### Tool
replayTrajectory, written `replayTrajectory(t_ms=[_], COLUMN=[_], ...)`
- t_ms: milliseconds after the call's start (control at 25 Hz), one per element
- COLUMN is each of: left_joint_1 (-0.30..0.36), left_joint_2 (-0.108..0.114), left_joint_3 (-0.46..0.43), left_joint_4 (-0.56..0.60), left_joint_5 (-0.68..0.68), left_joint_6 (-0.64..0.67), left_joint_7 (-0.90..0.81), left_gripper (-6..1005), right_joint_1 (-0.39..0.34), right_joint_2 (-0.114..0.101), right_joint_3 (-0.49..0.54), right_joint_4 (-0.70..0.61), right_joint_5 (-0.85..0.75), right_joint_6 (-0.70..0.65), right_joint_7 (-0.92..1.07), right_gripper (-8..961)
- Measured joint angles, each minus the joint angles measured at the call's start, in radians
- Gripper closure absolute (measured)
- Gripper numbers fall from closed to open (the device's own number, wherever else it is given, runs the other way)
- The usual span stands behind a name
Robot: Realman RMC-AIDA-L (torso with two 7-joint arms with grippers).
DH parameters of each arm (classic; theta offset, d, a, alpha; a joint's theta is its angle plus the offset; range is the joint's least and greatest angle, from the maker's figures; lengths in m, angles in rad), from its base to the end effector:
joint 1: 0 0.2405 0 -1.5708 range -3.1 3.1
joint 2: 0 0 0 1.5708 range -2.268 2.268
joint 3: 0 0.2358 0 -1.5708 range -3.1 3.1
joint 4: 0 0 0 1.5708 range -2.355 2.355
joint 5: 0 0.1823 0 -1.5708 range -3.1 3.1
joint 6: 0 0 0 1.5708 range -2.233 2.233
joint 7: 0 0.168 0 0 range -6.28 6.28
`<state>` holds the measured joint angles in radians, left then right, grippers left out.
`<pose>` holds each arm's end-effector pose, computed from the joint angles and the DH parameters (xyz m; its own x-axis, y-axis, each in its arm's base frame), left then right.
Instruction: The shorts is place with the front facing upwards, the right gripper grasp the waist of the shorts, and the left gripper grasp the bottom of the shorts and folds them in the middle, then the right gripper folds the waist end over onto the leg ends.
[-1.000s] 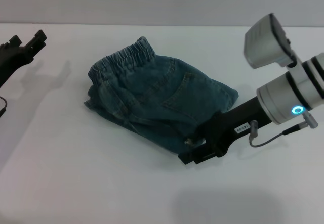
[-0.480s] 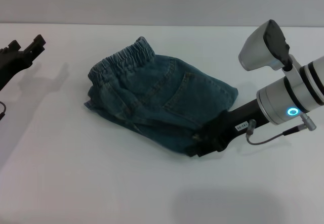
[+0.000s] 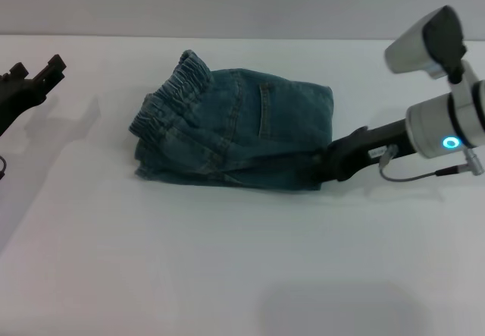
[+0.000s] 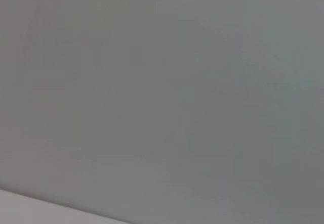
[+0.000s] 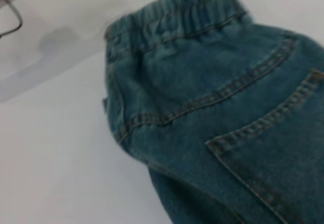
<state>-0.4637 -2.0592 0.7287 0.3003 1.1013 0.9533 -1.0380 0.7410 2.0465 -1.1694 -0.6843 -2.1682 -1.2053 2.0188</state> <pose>-0.3100 0.3625 0.0348 0.4336 0.2266 0.8721 0.8969 -0.2022 -0.3934 0.1983 0.3560 -0.0557 0.7980 -0.5943 -0.1001 -0.6010 -0.7726 -0.2046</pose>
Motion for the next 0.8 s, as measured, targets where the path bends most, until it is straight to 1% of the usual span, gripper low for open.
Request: replayTrajectory(t_ms=[80, 120, 160, 280, 320, 360, 440, 520, 600, 640, 680, 800], left_joint_1=[0.004, 0.004, 0.006, 0.008, 0.008, 0.008, 0.004, 0.0, -0.001, -0.004, -0.008, -0.013], left_joint_2=[0.001, 0.001, 0.001, 0.0, -0.001, -0.001, -0.003, -0.003, -0.004, -0.004, -0.005, -0.006], left_joint_3=[0.0, 0.0, 0.0, 0.001, 0.004, 0.007, 0.011, 0.012, 0.012, 0.012, 0.013, 0.018], left_joint_4=[0.0, 0.0, 0.0, 0.0, 0.0, -0.002, -0.012, -0.024, -0.026, -0.032, -0.044, -0.058], left_joint_5=[0.0, 0.0, 0.0, 0.0, 0.0, 0.0, 0.0, 0.0, 0.0, 0.001, 0.005, 0.007], left_joint_6=[0.0, 0.0, 0.001, 0.008, 0.013, 0.016, 0.029, 0.06, 0.067, 0.089, 0.146, 0.226], left_joint_7=[0.0, 0.0, 0.0, 0.0, 0.0, 0.0, 0.0, 0.0, 0.0, 0.001, 0.016, 0.036], left_gripper=[195, 195, 196, 196, 196, 197, 197, 197, 198, 198, 198, 199], right_joint_1=[-0.007, -0.024, -0.024, -0.098, -0.158, -0.158, -0.214, -0.261, -0.296, -0.309, -0.32, -0.332], right_joint_2=[-0.004, -0.004, -0.004, 0.015, 0.027, 0.027, 0.028, 0.028, 0.028, 0.028, 0.028, 0.029], right_joint_3=[0.02, 0.031, 0.031, 0.067, 0.084, 0.084, 0.103, 0.148, 0.188, 0.204, 0.218, 0.264], right_joint_4=[-0.011, -0.052, -0.052, -0.2, -0.296, -0.296, -0.342, -0.338, -0.299, -0.265, -0.228, -0.072], right_joint_5=[0.0, 0.001, 0.001, 0.016, 0.061, 0.061, 0.163, 0.292, 0.416, 0.478, 0.535, 0.749], right_joint_6=[-0.011, -0.052, -0.052, -0.139, -0.154, -0.154, -0.139, -0.115, -0.084, -0.057, -0.036, 0.051], right_joint_7=[0.0, 0.0, 0.0, -0.007, -0.033, -0.033, -0.099, -0.213, -0.351, -0.443, -0.528, -0.824], right_gripper=[463, 463, 463, 463, 462, 462, 462, 462, 462, 462, 462, 462])
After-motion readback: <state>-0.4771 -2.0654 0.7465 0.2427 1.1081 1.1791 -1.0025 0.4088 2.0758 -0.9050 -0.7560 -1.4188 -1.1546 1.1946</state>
